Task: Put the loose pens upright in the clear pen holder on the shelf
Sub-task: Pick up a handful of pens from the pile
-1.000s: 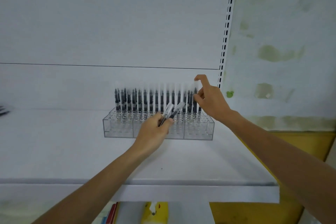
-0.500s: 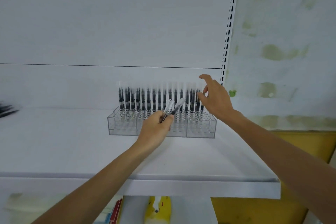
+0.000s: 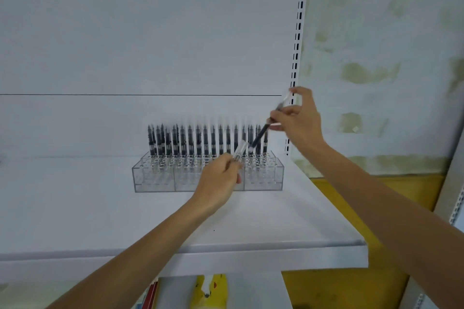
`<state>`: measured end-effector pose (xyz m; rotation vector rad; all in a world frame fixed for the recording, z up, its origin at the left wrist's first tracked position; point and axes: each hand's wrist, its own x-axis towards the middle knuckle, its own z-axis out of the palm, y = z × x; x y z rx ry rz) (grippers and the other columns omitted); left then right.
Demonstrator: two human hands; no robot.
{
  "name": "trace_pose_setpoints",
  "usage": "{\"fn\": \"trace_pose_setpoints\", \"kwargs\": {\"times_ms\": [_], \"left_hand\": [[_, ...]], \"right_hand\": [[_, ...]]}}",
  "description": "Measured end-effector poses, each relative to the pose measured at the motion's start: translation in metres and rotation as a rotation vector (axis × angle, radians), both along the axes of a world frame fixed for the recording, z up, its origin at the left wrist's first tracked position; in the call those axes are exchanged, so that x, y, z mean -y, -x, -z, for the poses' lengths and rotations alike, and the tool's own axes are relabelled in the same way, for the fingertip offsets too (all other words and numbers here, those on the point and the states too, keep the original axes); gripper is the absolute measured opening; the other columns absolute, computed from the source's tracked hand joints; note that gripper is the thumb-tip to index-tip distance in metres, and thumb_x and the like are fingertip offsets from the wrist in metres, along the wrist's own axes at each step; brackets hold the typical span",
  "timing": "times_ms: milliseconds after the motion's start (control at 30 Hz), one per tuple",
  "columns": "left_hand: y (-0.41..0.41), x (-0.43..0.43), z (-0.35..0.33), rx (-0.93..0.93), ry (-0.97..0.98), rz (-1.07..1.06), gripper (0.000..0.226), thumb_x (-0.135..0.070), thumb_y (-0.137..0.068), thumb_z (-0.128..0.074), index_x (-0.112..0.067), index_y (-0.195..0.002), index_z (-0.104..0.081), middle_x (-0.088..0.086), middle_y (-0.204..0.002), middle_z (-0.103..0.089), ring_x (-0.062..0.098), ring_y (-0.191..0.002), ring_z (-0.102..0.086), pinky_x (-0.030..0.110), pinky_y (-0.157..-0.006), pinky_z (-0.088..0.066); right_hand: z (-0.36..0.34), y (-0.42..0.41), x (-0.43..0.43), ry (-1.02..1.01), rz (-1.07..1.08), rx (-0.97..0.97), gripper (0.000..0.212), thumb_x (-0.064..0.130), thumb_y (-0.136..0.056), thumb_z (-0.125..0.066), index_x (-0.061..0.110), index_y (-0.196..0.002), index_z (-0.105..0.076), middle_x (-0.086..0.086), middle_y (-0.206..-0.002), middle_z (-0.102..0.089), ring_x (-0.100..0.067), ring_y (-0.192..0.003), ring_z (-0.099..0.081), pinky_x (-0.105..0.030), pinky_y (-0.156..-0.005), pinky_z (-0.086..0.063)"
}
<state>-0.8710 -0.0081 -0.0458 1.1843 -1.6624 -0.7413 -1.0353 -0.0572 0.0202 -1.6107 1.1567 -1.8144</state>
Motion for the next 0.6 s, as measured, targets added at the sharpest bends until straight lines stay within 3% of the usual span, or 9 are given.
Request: {"fn": "trace_pose_setpoints", "kwargs": {"times_ms": [100,233,333,433,500,600], "left_hand": [[-0.012,0.0,0.003,0.052,0.041,-0.017,0.014,-0.022,-0.098,-0.042,-0.017,-0.094,-0.054,-0.002,-0.07,-0.055,0.011,-0.056,-0.045,0.02,-0.05,-0.035],[-0.024,0.001,0.006,0.106,0.084,-0.052,0.012,-0.027,-0.096,-0.046,-0.022,-0.104,-0.054,-0.005,-0.067,-0.054,0.001,-0.049,-0.045,0.011,-0.045,-0.033],[-0.032,0.001,0.01,0.122,0.085,-0.08,0.012,-0.025,-0.096,-0.046,-0.019,-0.101,-0.055,-0.005,-0.066,-0.053,-0.002,-0.046,-0.043,0.011,-0.044,-0.032],[-0.037,0.001,0.016,0.09,0.065,-0.124,0.015,-0.024,-0.096,-0.046,-0.014,-0.093,-0.057,-0.001,-0.066,-0.053,0.004,-0.049,-0.042,0.015,-0.047,-0.03],[-0.04,0.0,0.019,0.04,0.042,-0.161,0.022,-0.023,-0.096,-0.046,-0.009,-0.083,-0.057,0.003,-0.067,-0.052,0.009,-0.051,-0.04,0.018,-0.049,-0.03],[-0.043,-0.003,0.02,-0.009,0.027,-0.187,0.022,-0.017,-0.095,-0.046,-0.005,-0.079,-0.056,0.007,-0.068,-0.052,0.012,-0.054,-0.039,0.021,-0.05,-0.03]], "right_hand": [[-0.001,0.015,0.013,0.162,0.217,-0.23,0.052,-0.003,-0.085,-0.061,0.015,-0.127,-0.038,-0.011,-0.081,-0.063,-0.028,-0.074,-0.067,-0.041,-0.072,-0.058],[0.011,0.016,0.023,0.211,0.23,-0.407,0.052,-0.002,-0.086,-0.058,0.013,-0.131,-0.037,-0.007,-0.08,-0.061,-0.026,-0.075,-0.065,-0.037,-0.074,-0.055],[0.019,0.012,0.029,0.194,0.226,-0.512,0.05,-0.003,-0.087,-0.057,0.012,-0.13,-0.037,-0.004,-0.074,-0.057,-0.024,-0.071,-0.061,-0.033,-0.07,-0.052],[0.029,0.009,0.037,0.044,0.178,-0.683,0.049,-0.004,-0.088,-0.054,0.013,-0.13,-0.036,-0.013,-0.068,-0.055,-0.027,-0.063,-0.054,-0.043,-0.066,-0.052],[0.039,0.007,0.042,-0.017,0.163,-0.753,0.052,-0.003,-0.089,-0.052,0.015,-0.134,-0.032,-0.023,-0.073,-0.06,-0.034,-0.062,-0.055,-0.047,-0.067,-0.053],[0.05,0.006,0.046,-0.01,0.241,-0.785,0.057,0.004,-0.09,-0.053,0.02,-0.14,-0.029,-0.02,-0.083,-0.062,-0.033,-0.072,-0.059,-0.044,-0.066,-0.053]]}}
